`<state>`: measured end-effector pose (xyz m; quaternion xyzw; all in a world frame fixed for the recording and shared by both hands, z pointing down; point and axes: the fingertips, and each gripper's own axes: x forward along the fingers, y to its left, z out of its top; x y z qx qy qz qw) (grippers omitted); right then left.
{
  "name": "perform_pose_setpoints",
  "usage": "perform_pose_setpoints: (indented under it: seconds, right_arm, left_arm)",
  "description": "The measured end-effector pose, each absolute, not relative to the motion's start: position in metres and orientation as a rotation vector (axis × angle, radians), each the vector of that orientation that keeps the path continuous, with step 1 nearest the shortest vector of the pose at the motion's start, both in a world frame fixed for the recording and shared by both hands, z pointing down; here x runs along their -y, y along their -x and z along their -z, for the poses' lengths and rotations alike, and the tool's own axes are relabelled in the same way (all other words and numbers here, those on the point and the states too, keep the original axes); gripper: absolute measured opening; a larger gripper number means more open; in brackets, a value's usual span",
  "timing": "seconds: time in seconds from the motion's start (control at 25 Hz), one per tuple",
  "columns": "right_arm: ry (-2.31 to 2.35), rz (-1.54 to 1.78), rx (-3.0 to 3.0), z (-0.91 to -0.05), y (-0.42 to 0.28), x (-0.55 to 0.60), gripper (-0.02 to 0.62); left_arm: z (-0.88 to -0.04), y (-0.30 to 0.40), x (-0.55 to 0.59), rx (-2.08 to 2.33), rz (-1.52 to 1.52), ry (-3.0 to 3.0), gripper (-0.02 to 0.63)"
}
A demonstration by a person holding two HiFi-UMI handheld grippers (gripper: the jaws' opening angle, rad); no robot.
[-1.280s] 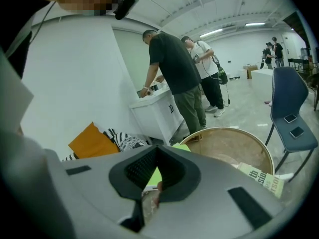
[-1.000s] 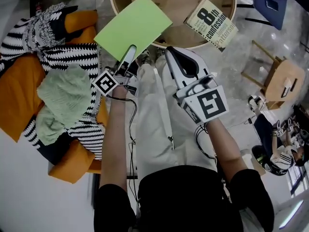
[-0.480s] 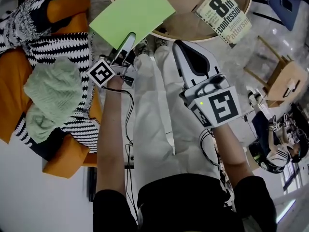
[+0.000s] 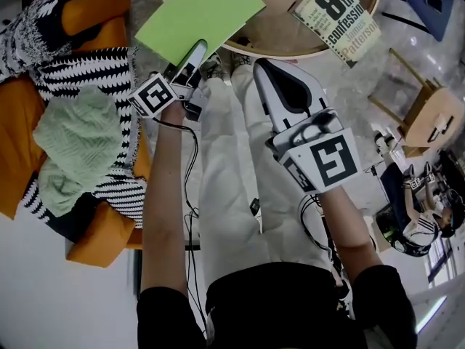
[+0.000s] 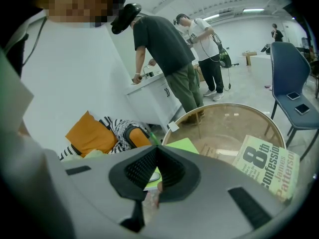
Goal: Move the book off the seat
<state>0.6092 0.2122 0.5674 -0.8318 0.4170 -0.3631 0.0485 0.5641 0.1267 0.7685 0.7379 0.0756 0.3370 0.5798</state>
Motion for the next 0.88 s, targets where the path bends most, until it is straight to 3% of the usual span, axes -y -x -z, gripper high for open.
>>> perform_pose_setpoints:
  seconds: [0.44,0.88]
  right_arm:
    - [2.531,1.128,-1.247,-0.576,-0.605,-0.218,0.015]
    - [2.529,1.138,-1.235,-0.578,-0.604,-0.219,0.015]
  left_arm:
    - [-0.806,-0.576,-0.119,-0.081,-1.017,-1.845,0.365]
    - [-0.803,-0.594,-0.12,-0.048,-1.133,-1.966,0.409]
